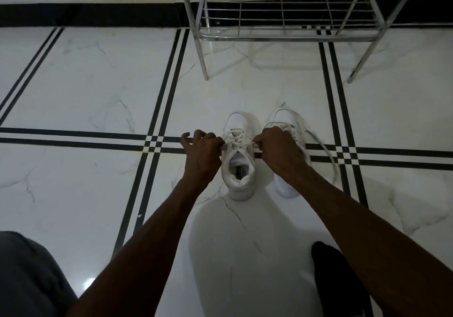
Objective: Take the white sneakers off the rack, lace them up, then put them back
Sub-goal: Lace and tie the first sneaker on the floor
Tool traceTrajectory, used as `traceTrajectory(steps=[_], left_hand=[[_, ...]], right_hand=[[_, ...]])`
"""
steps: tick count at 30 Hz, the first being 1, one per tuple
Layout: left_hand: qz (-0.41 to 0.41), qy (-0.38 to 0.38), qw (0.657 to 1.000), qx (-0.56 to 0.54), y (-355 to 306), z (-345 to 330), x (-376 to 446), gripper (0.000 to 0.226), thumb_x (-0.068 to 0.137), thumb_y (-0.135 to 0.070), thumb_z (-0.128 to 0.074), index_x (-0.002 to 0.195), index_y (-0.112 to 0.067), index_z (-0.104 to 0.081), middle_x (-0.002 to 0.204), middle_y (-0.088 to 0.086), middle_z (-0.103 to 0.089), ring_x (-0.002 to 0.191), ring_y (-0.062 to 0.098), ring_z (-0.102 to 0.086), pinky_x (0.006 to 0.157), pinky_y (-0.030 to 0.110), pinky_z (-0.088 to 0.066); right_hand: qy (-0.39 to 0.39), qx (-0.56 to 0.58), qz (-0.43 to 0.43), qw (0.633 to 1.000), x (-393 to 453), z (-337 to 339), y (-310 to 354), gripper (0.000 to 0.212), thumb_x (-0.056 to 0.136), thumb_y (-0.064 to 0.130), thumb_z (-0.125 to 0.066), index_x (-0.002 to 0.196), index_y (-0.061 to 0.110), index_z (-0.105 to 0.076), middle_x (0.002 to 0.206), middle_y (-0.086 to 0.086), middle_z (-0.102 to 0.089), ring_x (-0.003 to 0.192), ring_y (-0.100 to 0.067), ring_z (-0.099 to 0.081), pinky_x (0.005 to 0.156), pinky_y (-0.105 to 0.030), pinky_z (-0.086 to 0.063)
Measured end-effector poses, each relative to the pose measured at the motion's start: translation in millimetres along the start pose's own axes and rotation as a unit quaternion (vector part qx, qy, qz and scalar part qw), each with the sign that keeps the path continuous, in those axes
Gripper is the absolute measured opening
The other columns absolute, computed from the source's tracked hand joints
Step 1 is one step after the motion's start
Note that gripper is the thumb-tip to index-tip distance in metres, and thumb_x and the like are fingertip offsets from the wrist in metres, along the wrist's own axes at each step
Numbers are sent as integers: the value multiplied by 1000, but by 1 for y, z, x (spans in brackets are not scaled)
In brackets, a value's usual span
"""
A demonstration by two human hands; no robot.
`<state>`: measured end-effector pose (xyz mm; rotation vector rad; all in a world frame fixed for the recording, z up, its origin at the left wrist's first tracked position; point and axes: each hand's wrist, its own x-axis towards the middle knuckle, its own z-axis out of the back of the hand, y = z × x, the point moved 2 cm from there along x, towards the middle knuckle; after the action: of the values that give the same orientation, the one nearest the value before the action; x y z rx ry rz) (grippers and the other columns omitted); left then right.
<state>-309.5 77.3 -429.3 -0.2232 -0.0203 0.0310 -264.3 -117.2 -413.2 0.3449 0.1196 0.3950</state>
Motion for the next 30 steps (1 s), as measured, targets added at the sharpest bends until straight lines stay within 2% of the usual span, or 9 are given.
traceTrajectory(steps=[3,6,11,15,18,21,25,27,30], left_hand=[[-27,-5,999,34,-2,3,0,27,82,0,-58,86,-23,-73,80,-4,-73,105,25,-60,109,57,-24],[-44,-30,997,55,-2,2,-3,34,74,3,-56,83,-26,-72,77,-7,-73,93,24,-56,99,52,-31],[-21,-33,999,23,2,-4,-3,34,68,6,-60,78,-24,-69,75,-6,-71,90,27,-55,89,45,-30],[46,-37,994,-91,0,-6,-3,32,72,5,-57,62,-25,-51,61,-8,-57,75,25,-58,76,38,-36],[89,-15,981,-170,6,-15,2,18,84,-15,-63,67,-18,-66,67,-5,-69,75,24,-67,66,35,-48],[203,32,912,-355,7,-19,-2,23,92,-33,-67,99,-14,-78,99,5,-78,91,23,-72,82,39,-60],[325,143,729,-586,-1,-20,-17,36,100,-41,-60,124,-14,-67,118,10,-71,107,29,-69,90,42,-60],[325,146,712,-605,1,-16,-20,35,102,-41,-57,123,-16,-68,117,9,-72,107,30,-70,89,40,-59],[325,121,725,-595,17,-13,-19,34,101,-39,-60,124,-15,-68,118,10,-72,109,30,-69,85,38,-60]], right_hand=[[20,-111,-21,993,-5,0,7,24,85,1,-54,85,16,-73,96,-5,-70,104,-29,-60,92,-41,-42],[23,-152,-31,988,-6,-3,8,27,91,6,-48,99,15,-72,108,-6,-67,118,-32,-48,99,-41,-36],[31,-144,-72,986,-6,-9,12,24,95,7,-45,99,8,-68,110,-11,-67,121,-33,-48,101,-39,-37],[11,-87,-94,992,-3,-12,12,19,95,7,-48,97,3,-66,107,-17,-68,112,-34,-57,102,-39,-39],[20,-33,-113,993,-3,-12,12,19,92,3,-50,88,8,-68,101,-15,-71,105,-32,-62,94,-35,-41],[39,103,-133,985,-1,-16,9,18,89,6,-57,81,7,-73,91,-16,-74,91,-31,-68,70,-26,-40],[64,263,-141,952,-8,-15,18,27,99,17,-51,100,1,-72,101,-15,-74,96,-28,-67,75,-32,-46],[51,307,-140,940,-9,-17,23,28,100,22,-51,104,7,-74,102,-8,-75,95,-21,-66,78,-30,-46],[50,360,-141,921,-8,-31,36,24,99,37,-53,94,25,-73,88,4,-69,84,-13,-61,75,-29,-45]])
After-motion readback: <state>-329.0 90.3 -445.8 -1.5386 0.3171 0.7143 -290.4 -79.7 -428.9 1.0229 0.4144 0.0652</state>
